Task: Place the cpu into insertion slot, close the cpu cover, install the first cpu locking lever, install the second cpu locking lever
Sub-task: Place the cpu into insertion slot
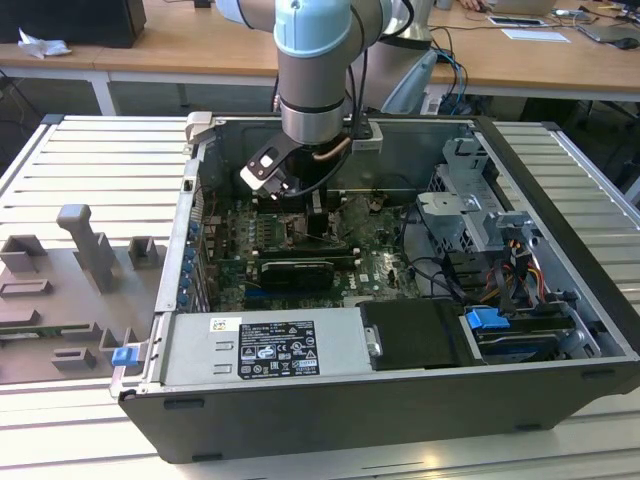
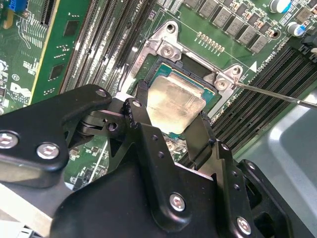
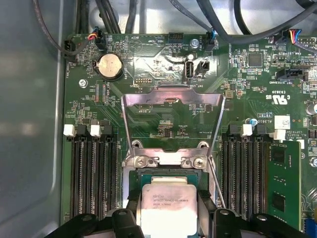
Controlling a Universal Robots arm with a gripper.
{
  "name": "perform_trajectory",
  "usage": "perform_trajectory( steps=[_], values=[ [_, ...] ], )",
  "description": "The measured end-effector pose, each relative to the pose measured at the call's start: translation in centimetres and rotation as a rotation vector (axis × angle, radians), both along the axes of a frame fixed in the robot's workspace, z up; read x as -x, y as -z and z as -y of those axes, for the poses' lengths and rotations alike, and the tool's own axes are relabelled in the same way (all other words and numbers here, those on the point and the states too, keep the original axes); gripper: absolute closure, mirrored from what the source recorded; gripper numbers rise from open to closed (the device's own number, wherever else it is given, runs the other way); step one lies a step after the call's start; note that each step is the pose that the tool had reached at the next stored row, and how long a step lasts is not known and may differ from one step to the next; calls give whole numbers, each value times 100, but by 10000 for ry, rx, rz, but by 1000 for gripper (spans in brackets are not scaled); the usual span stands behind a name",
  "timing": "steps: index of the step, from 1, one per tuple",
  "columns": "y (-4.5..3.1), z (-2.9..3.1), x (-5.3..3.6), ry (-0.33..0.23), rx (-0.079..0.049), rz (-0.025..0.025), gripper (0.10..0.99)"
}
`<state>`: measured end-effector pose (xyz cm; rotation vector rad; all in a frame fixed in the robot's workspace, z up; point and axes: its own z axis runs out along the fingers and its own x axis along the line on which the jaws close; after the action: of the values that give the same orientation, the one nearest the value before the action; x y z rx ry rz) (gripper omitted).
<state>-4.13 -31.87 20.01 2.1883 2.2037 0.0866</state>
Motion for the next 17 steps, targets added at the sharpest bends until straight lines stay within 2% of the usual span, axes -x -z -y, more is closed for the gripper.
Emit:
perform_trajectory(
  steps=[5,6,7,10,17],
  values=[
    [2,-1,0,3,0,0,545],
    [4,-1,-1,3,1,1,533],
    [5,0,-1,4,2,1,471],
    [5,0,-1,3,2,1,471],
    [-76,-1,-1,4,2,1,471]
  ],
)
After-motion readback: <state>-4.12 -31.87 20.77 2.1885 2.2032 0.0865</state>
